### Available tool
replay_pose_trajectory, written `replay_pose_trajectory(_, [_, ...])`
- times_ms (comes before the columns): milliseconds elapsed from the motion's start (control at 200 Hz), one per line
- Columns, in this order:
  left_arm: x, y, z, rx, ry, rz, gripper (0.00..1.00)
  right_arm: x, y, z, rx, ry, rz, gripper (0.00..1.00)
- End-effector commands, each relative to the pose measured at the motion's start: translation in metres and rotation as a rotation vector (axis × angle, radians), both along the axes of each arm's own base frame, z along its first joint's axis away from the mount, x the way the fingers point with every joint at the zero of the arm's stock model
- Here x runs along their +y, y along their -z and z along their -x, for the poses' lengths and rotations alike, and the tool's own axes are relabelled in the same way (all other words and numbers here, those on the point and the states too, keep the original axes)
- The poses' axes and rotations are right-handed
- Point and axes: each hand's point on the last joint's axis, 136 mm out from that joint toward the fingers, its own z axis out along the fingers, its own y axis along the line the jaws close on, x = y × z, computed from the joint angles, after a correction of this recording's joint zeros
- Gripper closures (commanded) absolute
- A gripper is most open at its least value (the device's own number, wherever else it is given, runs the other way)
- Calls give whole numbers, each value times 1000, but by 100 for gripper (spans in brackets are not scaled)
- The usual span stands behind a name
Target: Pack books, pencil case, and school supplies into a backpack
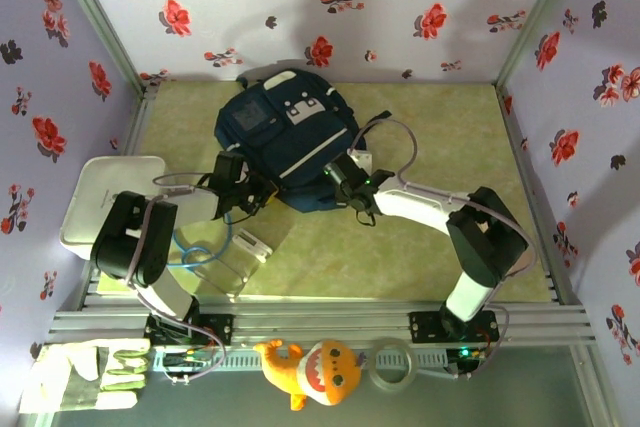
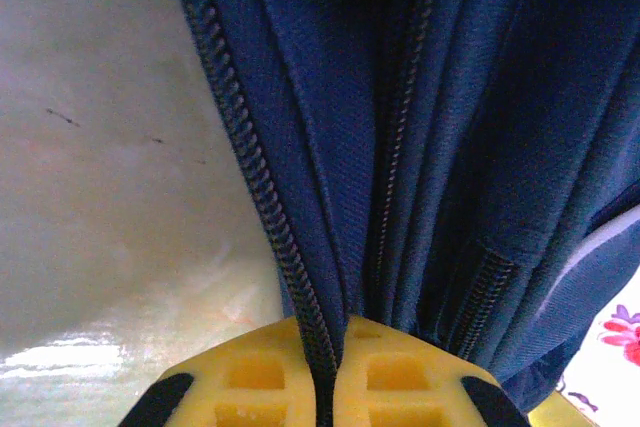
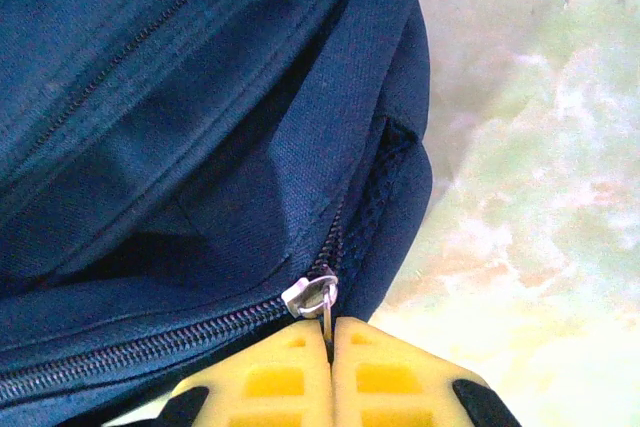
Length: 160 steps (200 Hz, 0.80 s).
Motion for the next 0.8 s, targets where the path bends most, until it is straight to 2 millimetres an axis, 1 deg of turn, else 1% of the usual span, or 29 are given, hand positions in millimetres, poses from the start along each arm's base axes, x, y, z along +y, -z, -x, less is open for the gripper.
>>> replay_pose_trajectory(0, [-3, -14, 1, -51, 59, -58, 99, -41, 21, 42, 121, 41, 85, 100])
replay_pose_trajectory(55, [-5, -15, 4, -50, 96, -93, 99, -39, 28, 57, 150, 27, 53, 100])
replay_pose_trajectory(80, [-4, -14, 4, -51, 107, -111, 99, -34, 33, 68, 183, 6, 18, 100])
replay_pose_trajectory(160, [-4, -15, -2, -68, 120, -137, 98, -17, 38, 87, 218, -41, -63, 100])
replay_pose_trajectory(265, [-11, -19, -20, -99, 149, -156, 98, 15, 39, 102, 246, -130, -159, 100])
replay_pose_trajectory(340, [-19, -21, -34, -107, 185, -161, 98, 38, 34, 106, 248, -199, -207, 100])
replay_pose_trajectory(400, [-23, -19, -42, -110, 198, -171, 98, 57, 29, 106, 239, -256, -243, 100])
replay_pose_trajectory(445, [-24, -18, -48, -115, 203, -183, 97, 68, 25, 104, 230, -288, -257, 100])
replay_pose_trajectory(490, [-21, -15, -52, -112, 202, -211, 96, 75, 22, 101, 218, -305, -262, 100])
replay_pose_trajectory(545, [-16, -17, -57, -122, 198, -243, 93, 80, 19, 93, 192, -309, -260, 100])
replay_pose_trajectory(590, [-10, -19, -59, -125, 187, -272, 89, 85, 17, 87, 170, -316, -258, 100])
replay_pose_trajectory(690, [4, -29, -59, -145, 169, -311, 82, 102, 9, 72, 125, -338, -271, 100])
replay_pose_trajectory(795, [18, -39, -51, -148, 148, -326, 71, 124, 2, 60, 95, -367, -305, 100])
